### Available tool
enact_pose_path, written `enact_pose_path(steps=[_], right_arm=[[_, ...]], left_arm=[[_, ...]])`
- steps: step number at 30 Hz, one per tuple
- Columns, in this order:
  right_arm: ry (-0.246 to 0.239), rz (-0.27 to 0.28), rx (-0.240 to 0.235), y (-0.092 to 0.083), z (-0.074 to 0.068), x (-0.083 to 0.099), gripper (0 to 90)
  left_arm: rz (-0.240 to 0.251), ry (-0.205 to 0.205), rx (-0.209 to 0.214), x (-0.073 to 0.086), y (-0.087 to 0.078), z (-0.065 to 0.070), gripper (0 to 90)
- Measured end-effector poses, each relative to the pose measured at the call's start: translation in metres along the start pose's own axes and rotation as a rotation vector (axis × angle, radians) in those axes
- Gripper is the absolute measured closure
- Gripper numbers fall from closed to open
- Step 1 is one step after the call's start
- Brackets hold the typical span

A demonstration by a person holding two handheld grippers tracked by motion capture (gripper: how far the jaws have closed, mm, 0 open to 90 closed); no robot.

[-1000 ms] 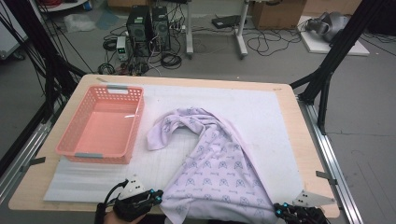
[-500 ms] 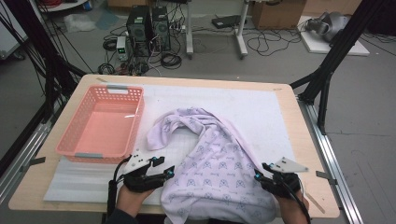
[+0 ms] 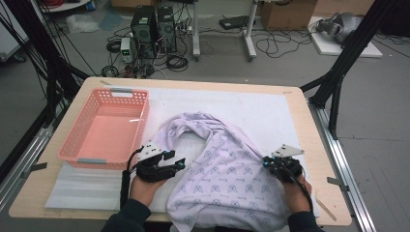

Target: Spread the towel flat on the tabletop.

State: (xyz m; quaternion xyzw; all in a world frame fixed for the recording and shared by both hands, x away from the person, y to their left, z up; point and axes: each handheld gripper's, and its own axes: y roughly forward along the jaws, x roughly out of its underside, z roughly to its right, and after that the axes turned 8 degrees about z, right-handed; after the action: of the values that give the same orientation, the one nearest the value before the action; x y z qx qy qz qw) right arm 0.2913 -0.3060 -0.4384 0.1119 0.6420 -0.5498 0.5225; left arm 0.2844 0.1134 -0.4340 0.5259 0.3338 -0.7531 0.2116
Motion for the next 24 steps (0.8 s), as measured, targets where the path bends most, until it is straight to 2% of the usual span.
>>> enact_pose_path(steps=[1, 2, 3, 4, 5, 6, 7, 8, 9, 11, 12, 13, 14, 15, 16, 17, 18, 19, 20, 22, 23, 24], right_arm=[[-0.004, -0.019, 0.043, -0.009, 0.012, 0.007, 86.4], [-0.004, -0.025, 0.050, -0.013, 0.018, 0.010, 86.4], [0.043, -0.028, 0.049, -0.020, 0.028, 0.017, 86.4], [0.043, -0.028, 0.049, -0.020, 0.028, 0.017, 86.4], [0.072, -0.037, 0.073, -0.028, 0.038, 0.025, 86.4], [0.072, -0.037, 0.073, -0.028, 0.038, 0.025, 86.4], [0.099, -0.028, 0.057, -0.031, 0.044, 0.028, 85.5], [0.106, -0.025, 0.050, -0.031, 0.045, 0.027, 83.8], [0.108, -0.004, 0.044, -0.030, 0.045, 0.025, 78.0], [0.117, 0.044, 0.038, -0.028, 0.045, 0.023, 70.4], [0.124, 0.060, 0.031, -0.028, 0.044, 0.021, 68.7], [0.120, 0.073, 0.023, -0.028, 0.044, 0.020, 67.0], [0.115, 0.081, 0.023, -0.028, 0.043, 0.019, 66.5], [0.102, 0.086, 0.019, -0.028, 0.041, 0.018, 66.0], [0.098, 0.089, 0.018, -0.029, 0.040, 0.017, 65.9], [0.093, 0.094, 0.016, -0.029, 0.039, 0.017, 65.7], [0.094, 0.095, 0.015, -0.030, 0.039, 0.017, 65.2], [0.093, 0.097, 0.013, -0.030, 0.039, 0.017, 65.0], [0.092, 0.100, 0.013, -0.031, 0.039, 0.017, 65.0], [0.096, 0.102, 0.013, -0.032, 0.039, 0.018, 65.0], [0.097, 0.103, 0.014, -0.033, 0.039, 0.019, 65.0], [0.102, 0.101, 0.014, -0.034, 0.039, 0.019, 65.0]], left_arm=[[-0.004, -0.009, -0.008, -0.002, 0.006, -0.002, 46.8], [-0.004, -0.009, -0.008, -0.002, 0.006, -0.002, 47.5], [-0.010, -0.008, -0.013, -0.003, 0.013, -0.004, 48.3], [-0.010, -0.008, -0.013, -0.003, 0.013, -0.004, 49.9], [-0.027, -0.002, -0.020, -0.005, 0.023, -0.004, 51.5], [-0.027, -0.002, -0.020, -0.005, 0.023, -0.004, 52.0], [-0.042, 0.006, -0.021, -0.007, 0.032, -0.003, 53.0], [-0.042, 0.006, -0.021, -0.007, 0.032, -0.003, 53.6], [-0.043, 0.004, -0.030, -0.009, 0.042, -0.001, 54.7], [-0.080, 0.009, -0.022, -0.011, 0.054, 0.001, 56.1], [-0.080, 0.009, -0.022, -0.011, 0.054, 0.001, 57.8], [-0.100, 0.017, -0.017, -0.013, 0.067, 0.004, 58.0], [-0.100, 0.017, -0.017, -0.013, 0.067, 0.004, 58.0], [-0.123, 0.015, -0.009, -0.014, 0.081, 0.009, 58.7], [-0.123, 0.015, -0.009, -0.014, 0.081, 0.009, 58.7], [-0.166, 0.021, 0.010, -0.014, 0.095, 0.016, 58.7], [-0.166, 0.021, 0.010, -0.014, 0.095, 0.016, 58.5], [-0.190, 0.034, 0.034, -0.014, 0.106, 0.026, 57.5], [-0.190, 0.034, 0.034, -0.014, 0.106, 0.026, 56.3], [-0.200, 0.003, 0.058, -0.010, 0.120, 0.038, 50.8], [-0.220, 0.014, 0.064, -0.009, 0.123, 0.041, 50.0], [-0.231, 0.072, 0.054, -0.008, 0.126, 0.049, 49.8]])
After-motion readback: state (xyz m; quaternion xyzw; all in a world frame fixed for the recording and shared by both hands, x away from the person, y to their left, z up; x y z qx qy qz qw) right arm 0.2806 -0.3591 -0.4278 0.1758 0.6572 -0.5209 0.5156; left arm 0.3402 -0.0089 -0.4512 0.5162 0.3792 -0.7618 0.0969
